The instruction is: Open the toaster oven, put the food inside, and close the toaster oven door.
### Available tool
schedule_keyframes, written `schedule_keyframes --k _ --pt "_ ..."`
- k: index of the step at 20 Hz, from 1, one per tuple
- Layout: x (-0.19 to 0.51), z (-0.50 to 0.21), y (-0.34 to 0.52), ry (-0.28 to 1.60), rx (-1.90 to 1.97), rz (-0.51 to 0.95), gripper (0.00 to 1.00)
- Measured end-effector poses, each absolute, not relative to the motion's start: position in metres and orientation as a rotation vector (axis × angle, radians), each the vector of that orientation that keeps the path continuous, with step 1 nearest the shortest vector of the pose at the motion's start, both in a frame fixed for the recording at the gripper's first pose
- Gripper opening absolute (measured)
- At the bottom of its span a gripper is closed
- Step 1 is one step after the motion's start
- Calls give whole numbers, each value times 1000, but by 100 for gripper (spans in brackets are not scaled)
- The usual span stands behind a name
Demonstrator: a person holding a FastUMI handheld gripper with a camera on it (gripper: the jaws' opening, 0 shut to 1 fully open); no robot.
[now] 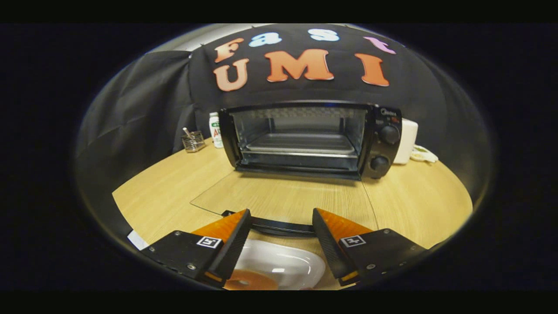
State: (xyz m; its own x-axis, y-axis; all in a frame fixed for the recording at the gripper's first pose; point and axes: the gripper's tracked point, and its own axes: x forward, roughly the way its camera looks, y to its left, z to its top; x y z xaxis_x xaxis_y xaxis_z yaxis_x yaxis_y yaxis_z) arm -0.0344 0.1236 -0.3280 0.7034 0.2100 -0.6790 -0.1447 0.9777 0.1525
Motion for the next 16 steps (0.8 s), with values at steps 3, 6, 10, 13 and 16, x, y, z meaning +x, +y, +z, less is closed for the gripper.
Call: schedule_keyframes --k 3,6,10,13,16 --pt "-29 -325 119 759 82 191 82" --pt "-34 -320 115 740 83 180 82" --pt "-58 -306 122 709 97 238 82" --pt "-76 -294 122 690 137 256 82" --pt "-98 -287 128 677 172 300 82"
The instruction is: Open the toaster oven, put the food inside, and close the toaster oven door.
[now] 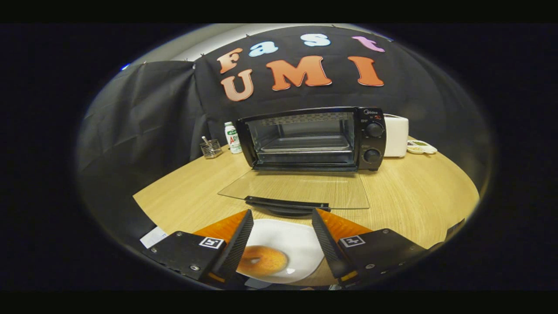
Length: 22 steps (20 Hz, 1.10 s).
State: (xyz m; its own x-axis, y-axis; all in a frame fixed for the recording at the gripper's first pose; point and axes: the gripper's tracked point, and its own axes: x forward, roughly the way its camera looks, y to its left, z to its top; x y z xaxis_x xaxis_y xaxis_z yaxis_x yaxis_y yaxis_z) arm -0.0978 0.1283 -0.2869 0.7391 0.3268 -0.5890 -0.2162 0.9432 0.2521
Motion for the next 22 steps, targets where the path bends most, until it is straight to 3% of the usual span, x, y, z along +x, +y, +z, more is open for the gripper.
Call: schedule_keyframes --k 9,22 --pt "-150 -303 139 693 90 376 82" --pt "-159 -311 157 704 94 410 81"
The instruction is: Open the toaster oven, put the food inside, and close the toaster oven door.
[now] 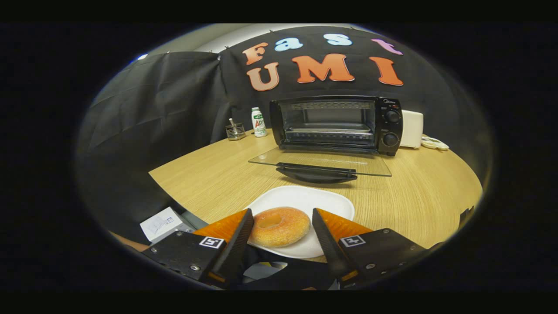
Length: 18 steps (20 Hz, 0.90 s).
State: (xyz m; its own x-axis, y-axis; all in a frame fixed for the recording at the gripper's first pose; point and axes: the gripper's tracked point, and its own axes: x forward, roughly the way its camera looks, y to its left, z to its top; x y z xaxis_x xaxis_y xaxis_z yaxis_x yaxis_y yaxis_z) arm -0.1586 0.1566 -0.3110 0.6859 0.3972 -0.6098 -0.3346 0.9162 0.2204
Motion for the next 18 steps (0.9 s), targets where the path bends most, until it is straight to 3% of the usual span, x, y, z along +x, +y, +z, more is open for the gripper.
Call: schedule_keyframes --k 7,14,16,18 --pt "-160 -316 167 731 157 439 82" --pt "-152 -302 167 730 272 412 52" --pt "-139 -296 162 707 326 378 39" --pt "-132 -292 166 705 373 369 36"
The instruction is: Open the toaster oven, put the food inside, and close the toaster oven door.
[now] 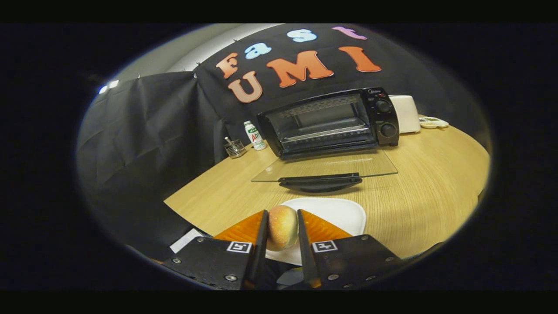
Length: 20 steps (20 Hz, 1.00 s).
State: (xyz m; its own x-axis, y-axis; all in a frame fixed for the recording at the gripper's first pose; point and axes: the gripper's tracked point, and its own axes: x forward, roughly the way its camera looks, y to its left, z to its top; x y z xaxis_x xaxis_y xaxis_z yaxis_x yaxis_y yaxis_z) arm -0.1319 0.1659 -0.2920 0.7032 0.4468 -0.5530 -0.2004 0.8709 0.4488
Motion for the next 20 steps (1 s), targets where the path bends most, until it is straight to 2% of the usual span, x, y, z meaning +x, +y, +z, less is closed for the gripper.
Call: schedule_keyframes --k 3,9,20 --pt "-123 -281 170 679 409 370 32" --pt "-65 -248 172 579 521 335 31" --pt "56 -247 152 523 736 168 31"
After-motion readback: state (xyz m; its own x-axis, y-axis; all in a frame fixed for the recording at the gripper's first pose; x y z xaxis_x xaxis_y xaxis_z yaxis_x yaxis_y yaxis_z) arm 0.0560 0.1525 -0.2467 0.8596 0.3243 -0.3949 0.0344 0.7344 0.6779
